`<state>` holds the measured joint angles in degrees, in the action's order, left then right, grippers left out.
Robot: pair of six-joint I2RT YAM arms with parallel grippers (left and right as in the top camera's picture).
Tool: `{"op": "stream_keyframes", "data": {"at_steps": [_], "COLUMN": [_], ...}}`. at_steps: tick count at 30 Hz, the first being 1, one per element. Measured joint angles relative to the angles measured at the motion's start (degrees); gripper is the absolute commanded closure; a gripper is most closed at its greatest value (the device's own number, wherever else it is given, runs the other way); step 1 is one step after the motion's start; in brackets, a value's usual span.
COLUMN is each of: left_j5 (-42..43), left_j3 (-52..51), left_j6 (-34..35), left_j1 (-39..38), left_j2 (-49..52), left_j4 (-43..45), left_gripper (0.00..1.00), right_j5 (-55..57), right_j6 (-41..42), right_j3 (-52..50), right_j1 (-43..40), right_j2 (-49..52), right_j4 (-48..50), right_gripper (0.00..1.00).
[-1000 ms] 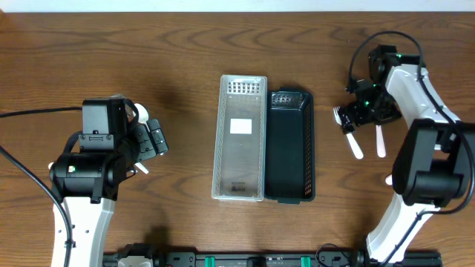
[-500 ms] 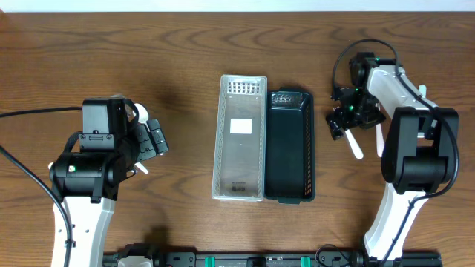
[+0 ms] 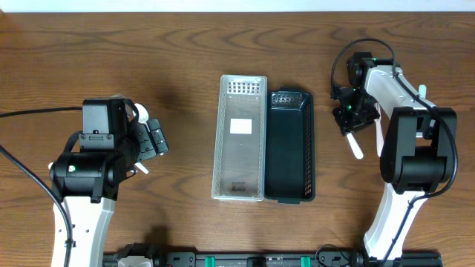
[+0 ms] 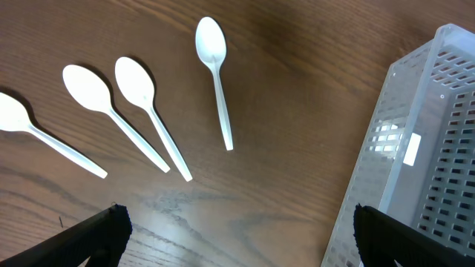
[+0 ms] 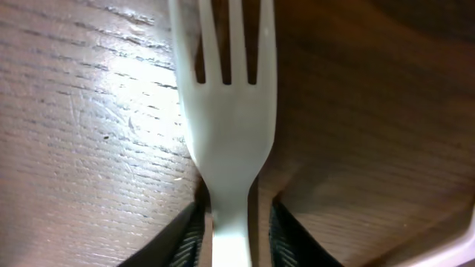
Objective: Pack container
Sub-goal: 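Carry the fork with the right gripper into the black basket, release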
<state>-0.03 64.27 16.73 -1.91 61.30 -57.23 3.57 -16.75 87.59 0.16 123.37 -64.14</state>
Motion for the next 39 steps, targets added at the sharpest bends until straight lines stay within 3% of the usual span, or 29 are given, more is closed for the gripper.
{"op": "stream_keyframes", "data": {"at_steps": [12, 16, 25, 33, 39], "left_j5": [0.00, 0.00, 0.00, 0.00, 0.00], "left_j3": [0.00, 0.00, 0.00, 0.00, 0.00], "left_j6": [0.02, 0.00, 0.02, 0.00, 0.02], "left_j1": [0.00, 0.00, 0.00, 0.00, 0.00], "left_j2": [0.00, 0.00, 0.00, 0.00, 0.00], "left_j4": [0.00, 0.00, 0.00, -0.02, -0.17], "left_gripper": [0.02, 0.02, 0.02, 0.02, 0.02], "right_j5": [0.13, 0.15, 0.13, -0.85, -5.57], "right_j6": [1.18, 1.36, 5.62, 14.21, 25.57], "right_j3": [0.00, 0.00, 1.07, 17.99, 22.73], "right_j1": [0.00, 0.02, 0.02, 0.92, 6.23], "right_j2": [0.00, 0.00, 0.00, -1.77, -11.34], "right_j4": [-0.11, -0.13, -2.86, -14.75, -17.27], "right_gripper": [0.85, 0.98, 0.99, 0.99, 0.99]}}
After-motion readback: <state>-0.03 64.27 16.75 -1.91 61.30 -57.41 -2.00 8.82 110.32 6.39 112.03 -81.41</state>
